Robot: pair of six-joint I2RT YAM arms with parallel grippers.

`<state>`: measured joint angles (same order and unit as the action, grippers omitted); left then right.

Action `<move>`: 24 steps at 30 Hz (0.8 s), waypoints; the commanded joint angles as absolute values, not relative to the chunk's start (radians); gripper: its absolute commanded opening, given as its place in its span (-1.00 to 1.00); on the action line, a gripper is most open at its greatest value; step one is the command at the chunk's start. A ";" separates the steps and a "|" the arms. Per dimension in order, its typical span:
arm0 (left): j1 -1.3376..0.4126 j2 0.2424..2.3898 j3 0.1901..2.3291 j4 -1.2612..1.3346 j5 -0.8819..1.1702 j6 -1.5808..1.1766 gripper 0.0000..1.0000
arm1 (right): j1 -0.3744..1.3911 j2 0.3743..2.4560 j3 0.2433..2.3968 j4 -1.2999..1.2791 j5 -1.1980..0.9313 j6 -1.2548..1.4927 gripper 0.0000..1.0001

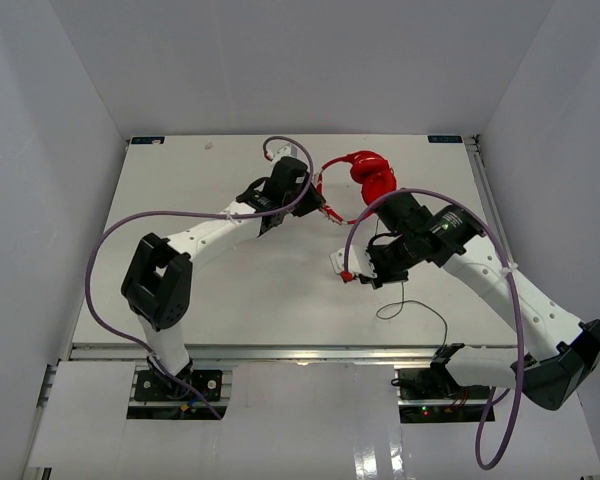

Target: Wrap the headphones

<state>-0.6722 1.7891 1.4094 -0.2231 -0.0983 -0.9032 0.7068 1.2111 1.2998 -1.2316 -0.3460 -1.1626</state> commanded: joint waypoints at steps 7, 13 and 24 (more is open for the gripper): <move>-0.712 1.885 1.456 -0.065 0.174 -0.795 -1.00 | 0.718 1.271 1.430 -1.134 -0.196 -1.158 -0.85; -0.726 1.840 1.347 -0.009 0.301 -0.705 -1.00 | 0.683 1.247 1.384 -1.088 -0.155 -1.167 -0.85; -0.730 1.681 1.145 -0.054 0.366 -0.428 -1.00 | 0.543 1.249 1.421 -1.130 -0.305 -1.199 -0.85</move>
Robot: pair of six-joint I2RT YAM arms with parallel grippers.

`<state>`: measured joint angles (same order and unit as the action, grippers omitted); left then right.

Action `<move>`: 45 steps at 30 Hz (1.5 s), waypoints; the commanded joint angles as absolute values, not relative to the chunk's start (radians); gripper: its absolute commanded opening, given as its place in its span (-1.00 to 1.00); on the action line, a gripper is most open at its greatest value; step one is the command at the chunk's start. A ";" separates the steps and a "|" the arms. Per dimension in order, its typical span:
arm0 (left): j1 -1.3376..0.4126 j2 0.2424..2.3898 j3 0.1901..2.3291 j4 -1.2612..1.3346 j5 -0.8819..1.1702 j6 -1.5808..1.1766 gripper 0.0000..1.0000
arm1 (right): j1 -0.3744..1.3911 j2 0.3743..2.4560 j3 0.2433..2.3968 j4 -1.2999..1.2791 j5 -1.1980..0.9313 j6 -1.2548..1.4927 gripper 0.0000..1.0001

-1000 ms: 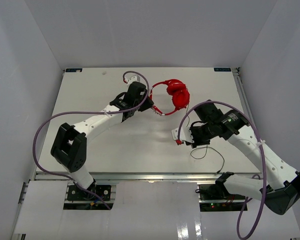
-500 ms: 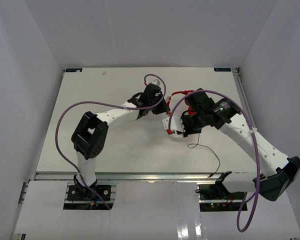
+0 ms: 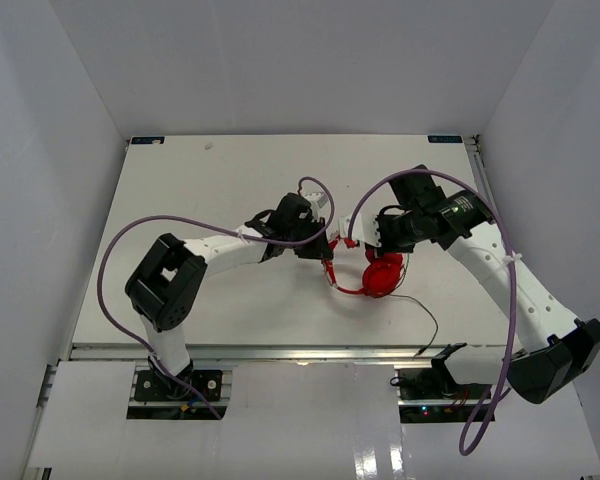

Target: Wrap the headphones

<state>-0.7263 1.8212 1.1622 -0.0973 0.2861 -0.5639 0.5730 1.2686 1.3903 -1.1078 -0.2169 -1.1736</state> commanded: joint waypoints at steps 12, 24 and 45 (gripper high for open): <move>-0.730 1.610 1.139 -0.205 0.318 -0.183 -1.00 | 0.532 1.268 1.399 -1.243 -0.322 -1.256 -0.85; -0.727 1.441 1.017 -0.155 0.447 -0.159 -1.00 | 0.428 1.268 1.317 -1.049 -0.301 -1.162 -0.85; -0.730 1.260 0.878 0.065 0.640 -0.439 -1.00 | 0.165 1.313 1.291 -0.779 -0.633 -0.818 -0.85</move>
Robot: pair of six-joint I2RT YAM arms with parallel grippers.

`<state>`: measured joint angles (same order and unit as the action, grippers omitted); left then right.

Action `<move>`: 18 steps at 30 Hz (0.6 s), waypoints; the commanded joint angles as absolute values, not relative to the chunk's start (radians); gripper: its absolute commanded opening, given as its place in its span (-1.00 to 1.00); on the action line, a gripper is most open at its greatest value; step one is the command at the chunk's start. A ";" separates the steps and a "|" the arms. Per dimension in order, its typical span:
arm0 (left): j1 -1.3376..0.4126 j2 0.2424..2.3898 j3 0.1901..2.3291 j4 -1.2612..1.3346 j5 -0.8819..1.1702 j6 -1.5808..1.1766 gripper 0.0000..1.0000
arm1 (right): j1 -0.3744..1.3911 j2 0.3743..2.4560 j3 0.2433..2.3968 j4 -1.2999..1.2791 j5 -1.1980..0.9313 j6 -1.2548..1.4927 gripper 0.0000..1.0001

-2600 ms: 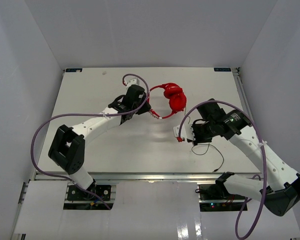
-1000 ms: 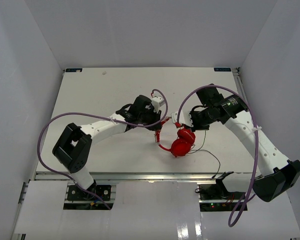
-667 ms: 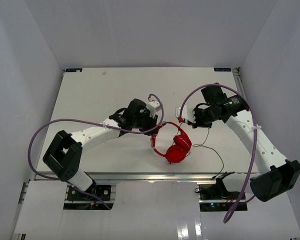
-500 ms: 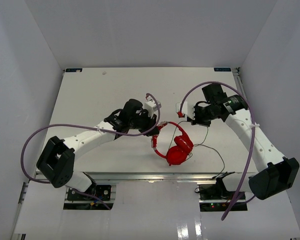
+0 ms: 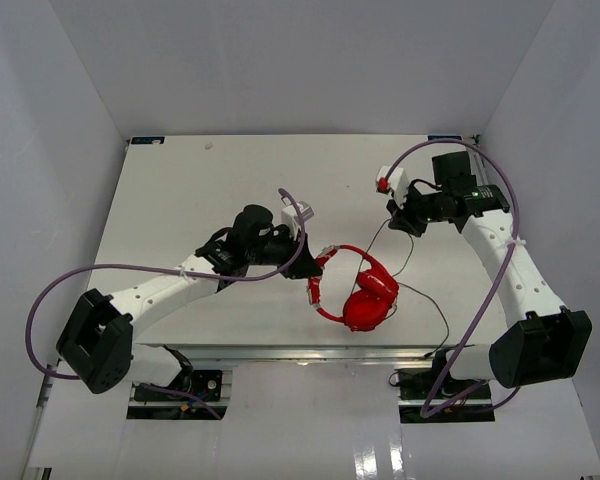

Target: Wrap the headphones

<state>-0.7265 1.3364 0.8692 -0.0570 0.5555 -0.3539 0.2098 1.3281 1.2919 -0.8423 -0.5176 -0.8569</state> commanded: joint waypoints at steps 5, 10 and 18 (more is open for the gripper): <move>-0.729 1.265 0.906 0.087 0.615 -0.524 -1.00 | 0.137 1.284 1.234 -0.782 -0.797 -0.839 -0.85; -0.729 1.290 0.963 0.107 0.625 -0.597 -1.00 | 0.137 1.289 1.200 -0.793 -0.918 -0.849 -0.84; -0.729 1.323 1.030 0.112 0.616 -0.666 -1.00 | 0.135 1.309 1.173 -0.802 -1.071 -0.851 -0.82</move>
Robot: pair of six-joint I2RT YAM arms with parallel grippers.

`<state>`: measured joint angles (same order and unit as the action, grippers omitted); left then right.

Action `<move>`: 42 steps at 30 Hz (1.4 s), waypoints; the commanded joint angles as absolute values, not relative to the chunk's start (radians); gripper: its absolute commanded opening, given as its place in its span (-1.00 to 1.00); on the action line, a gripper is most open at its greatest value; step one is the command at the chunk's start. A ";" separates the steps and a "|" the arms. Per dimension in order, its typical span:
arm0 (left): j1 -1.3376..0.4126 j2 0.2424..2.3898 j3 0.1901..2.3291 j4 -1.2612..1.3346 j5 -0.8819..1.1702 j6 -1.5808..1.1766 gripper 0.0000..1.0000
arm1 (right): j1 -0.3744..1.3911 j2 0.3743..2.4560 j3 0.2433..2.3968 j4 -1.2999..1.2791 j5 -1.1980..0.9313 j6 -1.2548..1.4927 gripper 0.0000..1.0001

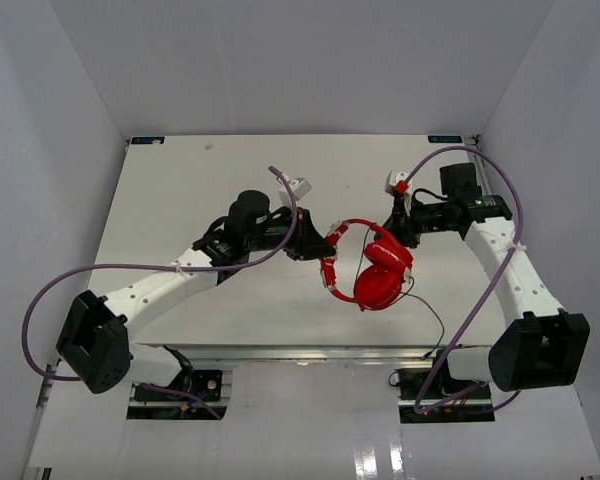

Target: Wrap the headphones

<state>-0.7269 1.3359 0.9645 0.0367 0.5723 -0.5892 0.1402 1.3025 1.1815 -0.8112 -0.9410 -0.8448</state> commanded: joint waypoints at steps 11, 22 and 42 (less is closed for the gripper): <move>-0.730 1.333 1.111 0.106 0.542 -0.721 -1.00 | 0.138 1.397 1.155 -0.784 -1.272 -0.813 -0.42; -0.729 1.313 1.247 -0.042 0.354 -0.741 -1.00 | 0.141 1.391 1.019 -0.663 -1.334 -0.811 0.44; -0.729 1.259 1.287 0.108 -0.022 -0.974 -1.00 | 0.254 1.198 0.582 0.219 -1.320 -0.236 0.74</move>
